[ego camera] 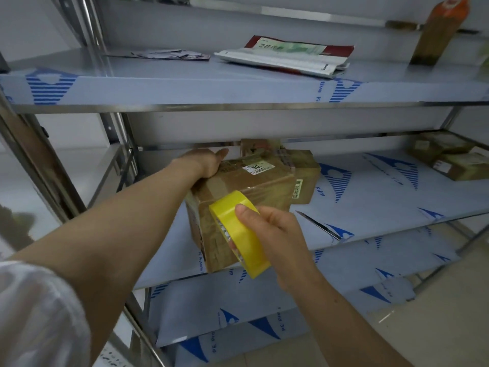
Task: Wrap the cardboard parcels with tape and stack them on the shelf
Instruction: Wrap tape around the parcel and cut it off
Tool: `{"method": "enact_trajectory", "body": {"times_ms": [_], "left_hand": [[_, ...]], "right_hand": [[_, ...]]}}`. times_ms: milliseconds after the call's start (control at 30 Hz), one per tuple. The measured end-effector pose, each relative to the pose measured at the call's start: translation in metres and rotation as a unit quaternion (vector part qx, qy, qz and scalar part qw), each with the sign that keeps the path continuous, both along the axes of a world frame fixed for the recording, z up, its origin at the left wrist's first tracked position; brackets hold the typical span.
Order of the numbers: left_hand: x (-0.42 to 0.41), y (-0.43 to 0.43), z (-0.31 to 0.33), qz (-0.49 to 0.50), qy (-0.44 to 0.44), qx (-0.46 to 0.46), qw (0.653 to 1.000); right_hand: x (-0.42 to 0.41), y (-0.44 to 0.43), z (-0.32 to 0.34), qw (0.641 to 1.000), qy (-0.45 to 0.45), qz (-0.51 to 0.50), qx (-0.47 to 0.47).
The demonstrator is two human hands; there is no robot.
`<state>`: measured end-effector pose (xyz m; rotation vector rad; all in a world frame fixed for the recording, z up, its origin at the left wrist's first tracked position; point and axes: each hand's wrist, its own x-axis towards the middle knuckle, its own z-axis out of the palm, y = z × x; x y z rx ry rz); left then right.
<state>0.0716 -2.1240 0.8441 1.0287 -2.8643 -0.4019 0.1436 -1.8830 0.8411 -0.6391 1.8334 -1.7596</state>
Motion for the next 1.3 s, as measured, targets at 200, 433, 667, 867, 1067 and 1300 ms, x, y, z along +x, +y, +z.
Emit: {"method": "enact_trajectory", "body": {"times_ms": [200, 433, 667, 867, 1067, 1300], "left_hand": [[-0.006, -0.012, -0.002, 0.015, 0.007, 0.057, 0.998], [0.003, 0.003, 0.002, -0.002, 0.019, -0.105, 0.994], [0.010, 0.050, -0.001, 0.003, -0.092, -0.041, 0.995], [0.022, 0.053, 0.005, 0.008, -0.111, -0.034, 0.993], [0.021, 0.037, 0.006, 0.002, -0.101, -0.056, 0.993], [0.005, -0.009, 0.000, -0.016, -0.052, -0.014, 0.998]], "right_hand": [[-0.001, -0.008, -0.002, 1.000, 0.005, -0.014, -0.016], [-0.006, -0.010, -0.003, 0.999, 0.001, -0.018, -0.031], [-0.011, -0.010, -0.004, 0.999, -0.021, -0.011, -0.046], [-0.018, -0.004, -0.006, 0.999, -0.026, 0.000, -0.035], [-0.017, -0.004, -0.005, 0.998, -0.043, -0.005, -0.036], [-0.019, 0.001, -0.007, 0.998, -0.050, -0.010, -0.029]]}}
